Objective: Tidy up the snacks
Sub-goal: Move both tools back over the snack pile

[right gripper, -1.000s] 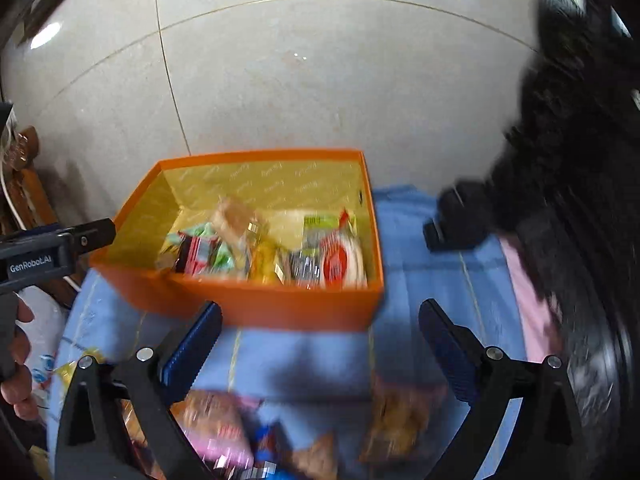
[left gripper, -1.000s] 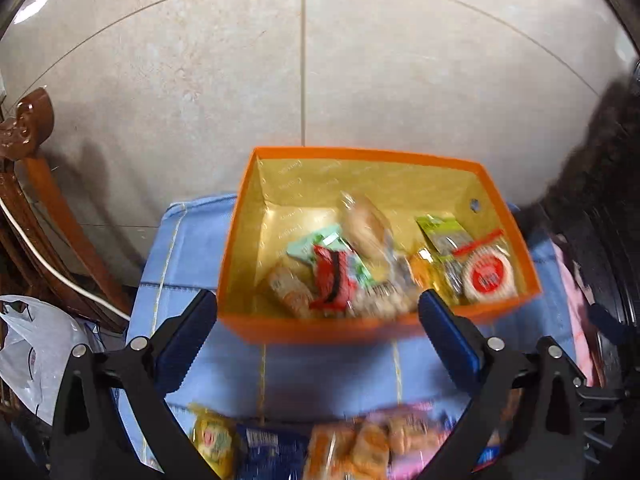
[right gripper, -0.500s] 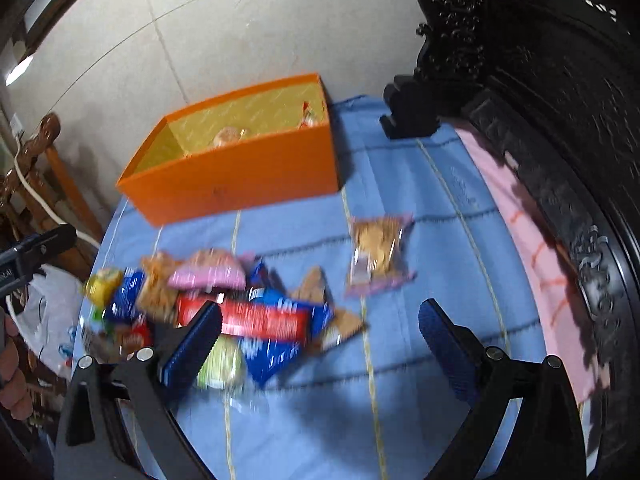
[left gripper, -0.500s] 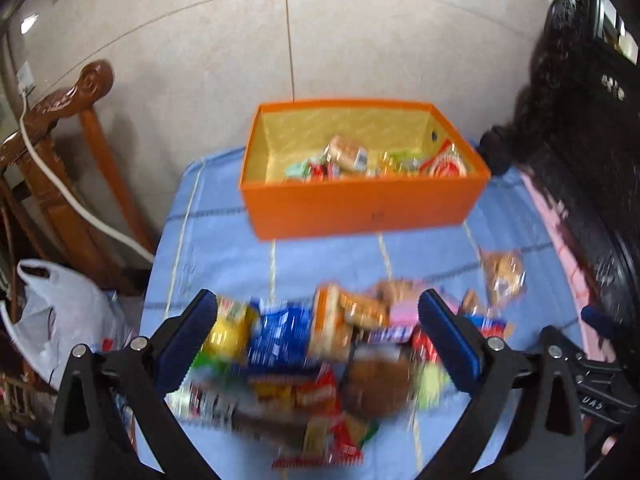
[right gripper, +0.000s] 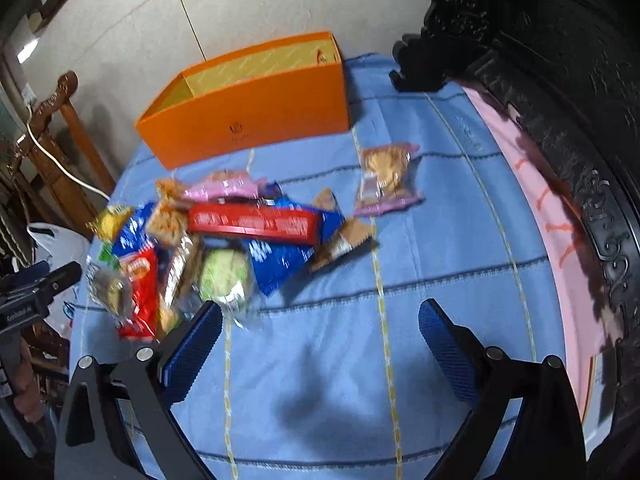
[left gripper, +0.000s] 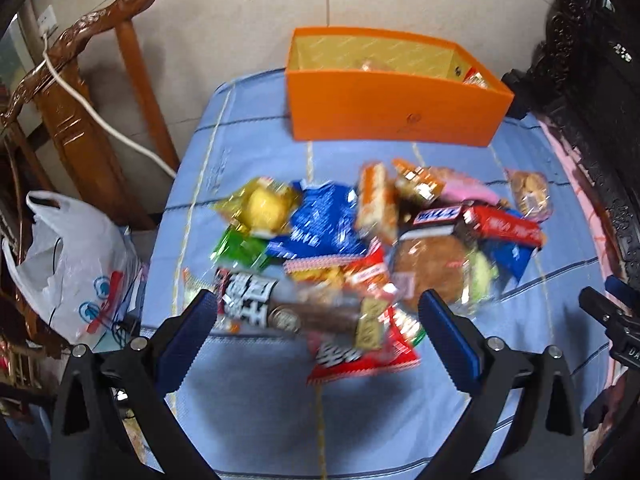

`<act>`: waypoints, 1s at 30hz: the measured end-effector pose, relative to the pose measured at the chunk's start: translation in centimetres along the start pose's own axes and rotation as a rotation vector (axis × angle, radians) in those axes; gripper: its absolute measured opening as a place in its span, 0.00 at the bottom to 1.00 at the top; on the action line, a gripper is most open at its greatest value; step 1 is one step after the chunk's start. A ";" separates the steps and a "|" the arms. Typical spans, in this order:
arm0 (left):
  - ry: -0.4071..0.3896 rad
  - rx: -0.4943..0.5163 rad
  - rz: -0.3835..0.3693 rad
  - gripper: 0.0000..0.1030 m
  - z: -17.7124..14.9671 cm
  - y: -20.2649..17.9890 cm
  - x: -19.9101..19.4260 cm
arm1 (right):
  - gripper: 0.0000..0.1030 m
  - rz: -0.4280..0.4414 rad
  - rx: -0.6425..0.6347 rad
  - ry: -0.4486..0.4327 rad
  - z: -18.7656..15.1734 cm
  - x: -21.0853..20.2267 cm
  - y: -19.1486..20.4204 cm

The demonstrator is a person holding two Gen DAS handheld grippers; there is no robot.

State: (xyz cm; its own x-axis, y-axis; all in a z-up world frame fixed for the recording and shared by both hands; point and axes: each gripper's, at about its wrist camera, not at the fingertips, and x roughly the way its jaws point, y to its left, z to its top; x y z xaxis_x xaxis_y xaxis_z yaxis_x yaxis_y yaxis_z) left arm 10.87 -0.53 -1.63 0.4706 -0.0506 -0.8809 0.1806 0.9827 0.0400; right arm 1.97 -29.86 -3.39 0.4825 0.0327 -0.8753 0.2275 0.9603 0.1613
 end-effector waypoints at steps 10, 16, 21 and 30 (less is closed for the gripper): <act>0.077 -0.003 -0.011 0.96 -4.2 2.2 1.7 | 0.96 -0.013 -0.037 0.017 -2.0 1.1 0.7; 0.118 -0.012 -0.013 0.96 -5.9 2.7 2.3 | 0.96 0.017 -0.061 0.052 -2.2 1.8 1.4; 0.129 -0.017 -0.025 0.96 -5.7 2.6 2.6 | 0.96 0.052 -0.077 0.070 -2.1 2.3 2.3; 0.152 -0.118 -0.039 0.96 -4.7 5.4 3.5 | 0.96 0.108 -0.131 0.112 -2.3 3.2 3.9</act>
State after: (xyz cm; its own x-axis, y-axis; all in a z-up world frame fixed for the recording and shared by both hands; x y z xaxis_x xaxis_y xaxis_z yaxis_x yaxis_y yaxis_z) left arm 9.41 5.40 -6.70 0.3276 -0.0703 -0.9422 0.0892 0.9951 -0.0432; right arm 2.50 -25.37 -6.64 0.3990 0.1616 -0.9026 0.0638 0.9771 0.2031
